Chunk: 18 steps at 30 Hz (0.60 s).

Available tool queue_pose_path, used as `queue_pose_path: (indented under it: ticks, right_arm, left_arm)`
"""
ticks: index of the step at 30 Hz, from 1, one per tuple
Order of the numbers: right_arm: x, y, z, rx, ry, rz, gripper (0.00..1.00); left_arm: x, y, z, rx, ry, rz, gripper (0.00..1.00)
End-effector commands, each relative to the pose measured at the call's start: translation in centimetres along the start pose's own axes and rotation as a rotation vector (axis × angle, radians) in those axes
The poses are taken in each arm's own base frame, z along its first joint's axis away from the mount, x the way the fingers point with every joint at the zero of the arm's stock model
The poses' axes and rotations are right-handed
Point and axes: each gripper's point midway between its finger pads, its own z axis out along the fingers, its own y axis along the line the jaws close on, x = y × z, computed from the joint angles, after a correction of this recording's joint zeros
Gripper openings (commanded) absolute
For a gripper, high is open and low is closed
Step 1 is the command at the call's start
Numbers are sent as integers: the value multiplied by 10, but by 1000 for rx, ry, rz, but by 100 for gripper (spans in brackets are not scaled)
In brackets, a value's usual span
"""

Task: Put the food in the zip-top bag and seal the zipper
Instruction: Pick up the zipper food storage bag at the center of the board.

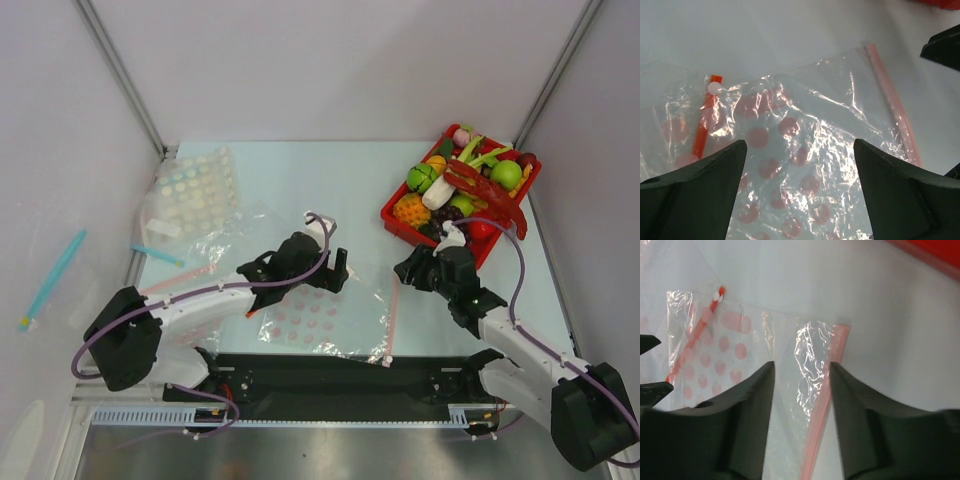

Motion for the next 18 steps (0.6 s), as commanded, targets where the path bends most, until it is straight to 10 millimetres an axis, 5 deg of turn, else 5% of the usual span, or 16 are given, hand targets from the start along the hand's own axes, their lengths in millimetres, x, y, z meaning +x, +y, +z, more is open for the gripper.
queue_pose_path:
  ticks: [1,9,18]
  right_arm:
    - [7,-3,-8,-2,6,9,59]
    - [38,-11,-8,9,80,59,60]
    - [76,-10,14,-7,245,110,59]
  left_arm:
    - [-17,-22,5,105,-88,-50,93]
    - [-17,-8,15,21,-106,-46,92]
    - [-28,-23,10,94,-125,-43,89]
